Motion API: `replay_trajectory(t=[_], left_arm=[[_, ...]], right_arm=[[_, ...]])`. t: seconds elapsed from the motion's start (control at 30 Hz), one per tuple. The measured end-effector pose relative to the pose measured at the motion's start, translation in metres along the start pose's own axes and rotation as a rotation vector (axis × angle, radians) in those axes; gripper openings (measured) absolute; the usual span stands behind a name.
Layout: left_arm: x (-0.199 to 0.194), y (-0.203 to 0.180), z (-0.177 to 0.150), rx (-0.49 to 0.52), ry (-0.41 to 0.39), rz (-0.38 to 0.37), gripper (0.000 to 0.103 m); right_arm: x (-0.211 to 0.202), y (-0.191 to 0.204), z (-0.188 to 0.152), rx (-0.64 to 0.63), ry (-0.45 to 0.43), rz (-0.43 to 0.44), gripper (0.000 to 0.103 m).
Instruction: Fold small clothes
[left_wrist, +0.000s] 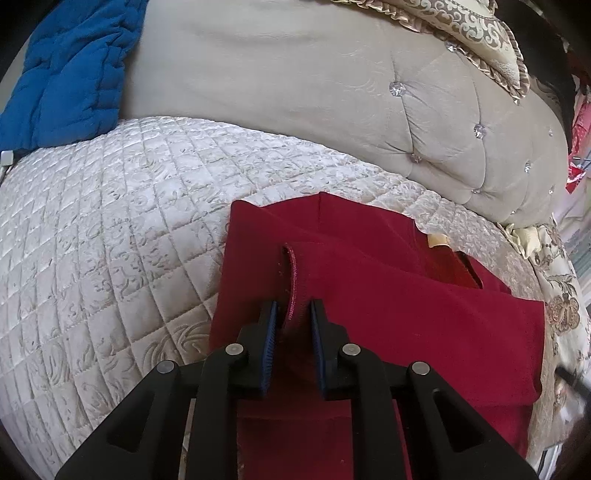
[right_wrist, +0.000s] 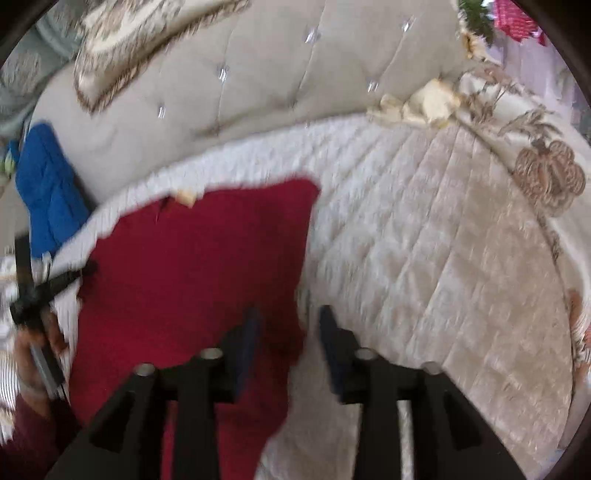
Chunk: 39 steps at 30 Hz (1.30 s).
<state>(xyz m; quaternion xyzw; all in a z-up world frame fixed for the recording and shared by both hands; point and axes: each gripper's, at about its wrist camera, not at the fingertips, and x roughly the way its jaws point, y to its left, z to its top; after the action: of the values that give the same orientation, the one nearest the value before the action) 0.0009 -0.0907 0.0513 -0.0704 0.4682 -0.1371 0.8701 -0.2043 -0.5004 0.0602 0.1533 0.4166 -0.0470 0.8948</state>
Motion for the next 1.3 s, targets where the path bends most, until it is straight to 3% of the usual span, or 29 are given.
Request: replay_trajectory(t=[0.03,0.1,0.13,0.17,0.2,0.27,0.33,0.43,0.5,0.6,0.67,0.73,0.87,0.97,1.0,1.03,1.07,1.13,1.2,1.23,1.27,1.3], left_arm=[[0.000,0.000,0.000,-0.001,-0.001,-0.001,0.000],[0.000,0.000,0.001,-0.006,-0.003,-0.011,0.000],[-0.001,0.000,0.001,-0.006,-0.006,-0.022,0.000],[-0.002,0.000,0.001,-0.007,-0.010,-0.032,0.000],[-0.004,-0.001,0.002,-0.009,-0.013,-0.046,0.000],[-0.007,-0.002,0.002,-0.006,-0.013,-0.068,0.000],[-0.005,-0.007,0.000,0.017,0.007,-0.065,0.002],[0.011,-0.015,-0.005,0.060,0.057,0.004,0.002],[0.011,-0.017,-0.007,0.074,0.047,0.021,0.002],[0.008,-0.016,-0.007,0.083,0.039,0.021,0.002],[0.009,-0.013,-0.008,0.072,0.042,0.020,0.002],[0.009,-0.011,-0.010,0.063,0.031,0.017,0.002],[-0.003,-0.007,-0.016,0.054,0.011,0.005,0.003],[-0.025,-0.005,-0.026,0.069,0.002,0.002,0.007],[-0.033,-0.005,-0.030,0.071,-0.005,-0.001,0.009],[-0.043,-0.005,-0.034,0.069,-0.012,-0.001,0.010],[-0.050,-0.005,-0.037,0.068,-0.014,-0.001,0.011],[-0.067,-0.005,-0.045,0.076,-0.015,-0.004,0.012],[-0.086,-0.004,-0.054,0.080,-0.029,-0.007,0.012],[-0.096,-0.002,-0.060,0.073,-0.040,-0.008,0.012],[-0.103,0.001,-0.065,0.066,-0.045,-0.009,0.013],[-0.110,0.004,-0.070,0.058,-0.044,-0.008,0.013]], right_arm=[[0.006,-0.001,0.008,0.022,-0.026,-0.002,0.081],[0.034,-0.005,0.022,0.067,0.008,0.035,0.083],[0.050,-0.007,0.025,0.096,0.054,0.067,0.073],[0.065,-0.007,0.026,0.112,0.101,0.107,0.036],[0.072,-0.006,0.026,0.098,0.128,0.118,0.017],[0.060,-0.003,0.028,0.035,0.064,0.063,0.010],[0.051,-0.009,0.029,0.031,0.021,0.012,0.009],[0.068,-0.018,0.024,0.051,0.076,-0.035,0.010],[0.058,-0.015,0.020,0.050,0.049,-0.071,0.019],[0.026,0.002,0.008,-0.004,-0.005,-0.037,0.023],[0.021,0.016,-0.009,-0.103,0.039,-0.082,0.023],[0.031,0.010,-0.027,-0.105,0.135,-0.150,0.023],[0.000,-0.001,-0.045,-0.064,0.137,-0.113,0.023],[-0.027,-0.006,-0.050,-0.049,0.085,-0.072,0.024],[-0.031,-0.007,-0.049,-0.040,0.072,-0.060,0.027],[-0.035,-0.007,-0.047,-0.024,0.047,-0.053,0.039],[-0.035,-0.007,-0.044,-0.005,0.010,-0.049,0.057],[-0.022,-0.006,-0.037,0.007,-0.014,-0.033,0.072],[0.006,-0.009,-0.031,0.036,0.023,-0.004,0.071],[0.019,-0.010,-0.030,0.051,0.046,0.023,0.056],[0.032,-0.014,-0.031,0.073,0.080,0.061,0.026],[0.037,-0.017,-0.032,0.104,0.095,0.071,0.026]])
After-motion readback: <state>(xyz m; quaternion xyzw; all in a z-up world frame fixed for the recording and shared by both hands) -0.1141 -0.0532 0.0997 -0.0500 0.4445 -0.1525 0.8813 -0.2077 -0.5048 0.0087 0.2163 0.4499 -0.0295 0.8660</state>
